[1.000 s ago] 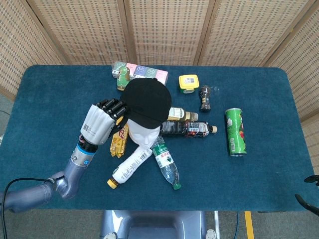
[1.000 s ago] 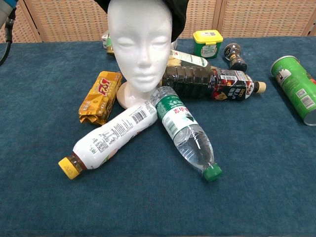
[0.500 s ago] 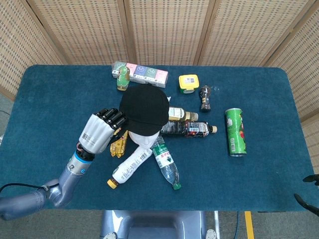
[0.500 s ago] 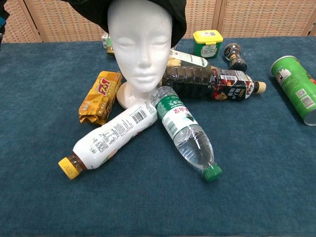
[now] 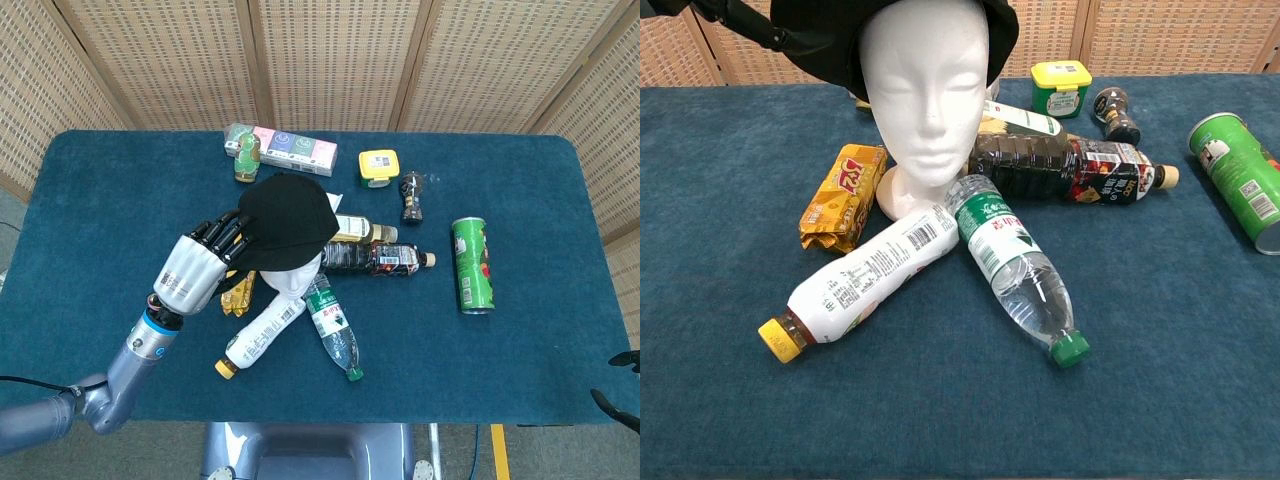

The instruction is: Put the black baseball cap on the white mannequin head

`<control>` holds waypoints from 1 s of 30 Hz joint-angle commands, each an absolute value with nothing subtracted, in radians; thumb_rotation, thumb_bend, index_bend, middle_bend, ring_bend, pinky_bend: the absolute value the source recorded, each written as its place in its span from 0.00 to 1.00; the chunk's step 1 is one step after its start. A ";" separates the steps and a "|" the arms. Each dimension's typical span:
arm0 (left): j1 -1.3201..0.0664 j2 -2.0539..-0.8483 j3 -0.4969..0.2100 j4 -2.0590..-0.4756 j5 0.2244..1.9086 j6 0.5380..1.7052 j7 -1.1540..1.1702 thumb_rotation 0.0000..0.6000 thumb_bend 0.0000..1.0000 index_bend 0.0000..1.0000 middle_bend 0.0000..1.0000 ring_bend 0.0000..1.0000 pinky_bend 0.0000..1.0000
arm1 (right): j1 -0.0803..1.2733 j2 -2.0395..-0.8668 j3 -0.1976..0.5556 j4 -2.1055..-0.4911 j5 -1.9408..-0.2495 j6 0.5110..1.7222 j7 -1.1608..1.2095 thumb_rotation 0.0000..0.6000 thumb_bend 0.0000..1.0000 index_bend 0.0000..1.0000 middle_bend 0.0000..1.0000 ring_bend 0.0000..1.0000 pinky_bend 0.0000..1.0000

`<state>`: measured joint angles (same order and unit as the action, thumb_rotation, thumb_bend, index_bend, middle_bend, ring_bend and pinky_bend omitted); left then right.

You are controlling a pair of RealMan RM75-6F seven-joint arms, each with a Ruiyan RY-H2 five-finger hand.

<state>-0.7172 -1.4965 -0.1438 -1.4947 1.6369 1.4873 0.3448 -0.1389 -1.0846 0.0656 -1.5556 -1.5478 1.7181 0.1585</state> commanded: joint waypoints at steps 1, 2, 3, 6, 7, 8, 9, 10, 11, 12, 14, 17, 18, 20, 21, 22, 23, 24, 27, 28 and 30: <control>-0.686 -1.436 -0.131 -1.589 1.583 1.434 0.408 1.00 0.17 0.26 0.21 0.14 0.45 | -0.138 -1.084 0.066 -1.556 -1.549 1.718 0.158 1.00 0.12 0.47 0.46 0.48 0.49; -0.679 -1.423 -0.129 -1.612 1.572 1.424 0.420 1.00 0.16 0.24 0.20 0.13 0.44 | -0.138 -1.084 0.066 -1.556 -1.550 1.718 0.158 1.00 0.12 0.47 0.46 0.48 0.49; -0.670 -1.405 -0.126 -1.639 1.558 1.415 0.433 1.00 0.16 0.22 0.19 0.12 0.43 | -0.137 -1.083 0.066 -1.557 -1.551 1.718 0.158 1.00 0.12 0.47 0.46 0.48 0.49; -0.646 -1.367 -0.117 -1.690 1.536 1.405 0.450 1.00 0.16 0.20 0.19 0.11 0.41 | -0.136 -1.082 0.066 -1.559 -1.551 1.716 0.156 1.00 0.12 0.47 0.46 0.48 0.49; -0.633 -1.351 -0.111 -1.714 1.526 1.405 0.449 1.00 0.16 0.20 0.19 0.11 0.41 | -0.135 -1.080 0.066 -1.560 -1.552 1.715 0.154 1.00 0.12 0.47 0.46 0.48 0.49; -0.620 -1.334 -0.105 -1.732 1.518 1.405 0.449 1.00 0.16 0.20 0.19 0.11 0.41 | -0.133 -1.078 0.066 -1.561 -1.553 1.714 0.154 1.00 0.12 0.47 0.46 0.48 0.49; -0.604 -1.313 -0.097 -1.757 1.507 1.405 0.445 1.00 0.16 0.20 0.19 0.11 0.41 | -0.131 -1.077 0.066 -1.563 -1.554 1.712 0.152 1.00 0.12 0.47 0.46 0.48 0.49; -0.590 -1.296 -0.091 -1.776 1.498 1.408 0.443 1.00 0.16 0.20 0.19 0.11 0.41 | -0.130 -1.076 0.067 -1.564 -1.555 1.710 0.150 1.00 0.12 0.47 0.46 0.48 0.49; -0.579 -1.282 -0.087 -1.793 1.492 1.411 0.441 1.00 0.16 0.20 0.19 0.11 0.41 | -0.129 -1.075 0.067 -1.566 -1.555 1.708 0.148 1.00 0.12 0.47 0.46 0.48 0.49; -0.559 -1.263 -0.080 -1.815 1.482 1.420 0.433 1.00 0.16 0.20 0.19 0.11 0.41 | -0.126 -1.073 0.067 -1.568 -1.555 1.704 0.146 1.00 0.12 0.47 0.46 0.48 0.49; -0.528 -1.236 -0.068 -1.842 1.470 1.435 0.410 1.00 0.16 0.20 0.19 0.11 0.41 | -0.122 -1.071 0.066 -1.572 -1.557 1.698 0.142 1.00 0.12 0.47 0.46 0.48 0.49; -0.473 -1.193 -0.048 -1.877 1.450 1.466 0.380 1.00 0.16 0.20 0.19 0.11 0.41 | -0.112 -1.067 0.065 -1.580 -1.561 1.684 0.136 1.00 0.12 0.47 0.46 0.48 0.49; -0.458 -1.182 -0.042 -1.885 1.446 1.475 0.377 1.00 0.16 0.21 0.19 0.11 0.41 | -0.109 -1.065 0.065 -1.582 -1.562 1.679 0.134 1.00 0.12 0.47 0.46 0.48 0.49; -0.414 -1.156 -0.027 -1.896 1.430 1.506 0.375 1.00 0.16 0.24 0.19 0.11 0.41 | -0.101 -1.062 0.064 -1.589 -1.567 1.670 0.127 1.00 0.12 0.47 0.46 0.48 0.49; -0.388 -1.143 -0.015 -1.900 1.423 1.522 0.371 1.00 0.17 0.27 0.19 0.11 0.41 | -0.097 -1.060 0.064 -1.591 -1.570 1.664 0.125 1.00 0.12 0.47 0.46 0.48 0.49; -0.370 -1.134 -0.006 -1.901 1.420 1.532 0.365 1.00 0.17 0.28 0.19 0.11 0.41 | -0.094 -1.059 0.064 -1.593 -1.571 1.661 0.124 1.00 0.12 0.47 0.46 0.48 0.49; -0.356 -1.127 0.000 -1.900 1.419 1.538 0.358 1.00 0.18 0.30 0.19 0.11 0.41 | -0.091 -1.059 0.064 -1.595 -1.572 1.658 0.122 1.00 0.12 0.47 0.46 0.48 0.48; -0.330 -1.117 0.011 -1.894 1.405 1.551 0.348 1.00 0.18 0.30 0.19 0.11 0.41 | -0.087 -1.059 0.063 -1.597 -1.575 1.653 0.119 1.00 0.12 0.47 0.46 0.48 0.48; -0.278 -1.103 0.030 -1.888 1.385 1.578 0.319 1.00 0.19 0.31 0.19 0.11 0.41 | -0.078 -1.058 0.061 -1.604 -1.578 1.640 0.112 1.00 0.12 0.47 0.46 0.48 0.48; -0.253 -1.098 0.036 -1.886 1.373 1.592 0.303 1.00 0.19 0.32 0.19 0.11 0.41 | -0.075 -1.057 0.060 -1.608 -1.579 1.634 0.108 1.00 0.12 0.47 0.46 0.48 0.48; -0.207 -1.089 0.049 -1.880 1.354 1.619 0.274 1.00 0.18 0.33 0.19 0.11 0.42 | -0.068 -1.053 0.057 -1.618 -1.579 1.621 0.099 1.00 0.12 0.47 0.46 0.48 0.48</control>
